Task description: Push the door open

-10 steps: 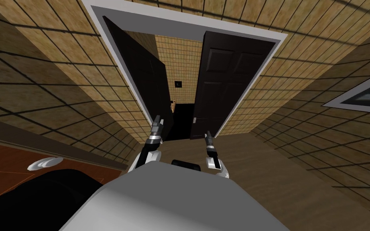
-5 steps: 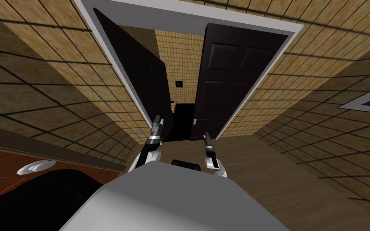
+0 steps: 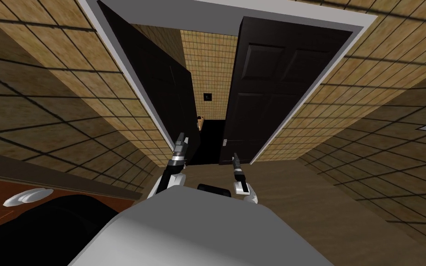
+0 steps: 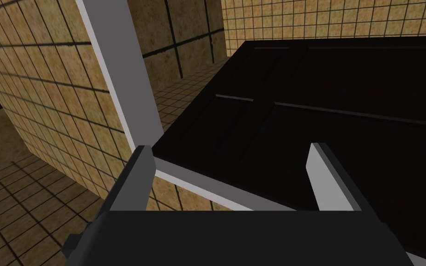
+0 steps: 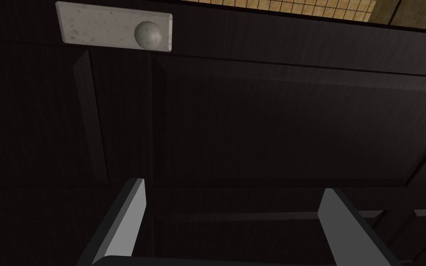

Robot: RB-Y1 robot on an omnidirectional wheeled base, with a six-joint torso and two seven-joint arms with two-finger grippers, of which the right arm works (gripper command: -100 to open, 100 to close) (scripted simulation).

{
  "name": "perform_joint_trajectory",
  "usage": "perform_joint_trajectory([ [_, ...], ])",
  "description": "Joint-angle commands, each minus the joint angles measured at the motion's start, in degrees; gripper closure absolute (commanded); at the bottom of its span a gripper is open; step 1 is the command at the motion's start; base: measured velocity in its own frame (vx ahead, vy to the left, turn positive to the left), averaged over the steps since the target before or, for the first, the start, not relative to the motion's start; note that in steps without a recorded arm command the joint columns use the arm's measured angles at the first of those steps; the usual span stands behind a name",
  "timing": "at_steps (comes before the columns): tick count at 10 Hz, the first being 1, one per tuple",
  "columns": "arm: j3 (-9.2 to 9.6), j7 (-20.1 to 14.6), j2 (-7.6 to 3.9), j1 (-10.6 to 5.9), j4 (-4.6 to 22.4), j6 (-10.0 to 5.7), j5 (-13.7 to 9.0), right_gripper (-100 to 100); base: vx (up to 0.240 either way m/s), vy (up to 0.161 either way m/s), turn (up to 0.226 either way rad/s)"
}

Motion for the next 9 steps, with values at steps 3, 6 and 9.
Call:
perform_joint_trajectory([
  [3, 0.34, 0.54, 1.45, -1.63, 5.01, -0.24, 0.47, -100, 0.163, -0.042, 0.053],
  [6, 0.47, 0.90, 2.67, -3.08, 8.90, -0.64, 0.73, -100, 0.123, -0.051, 0.049],
  [9, 0.62, 1.28, 4.25, -4.60, 12.98, -1.07, 1.01, -100, 0.150, -0.050, 0.046],
])
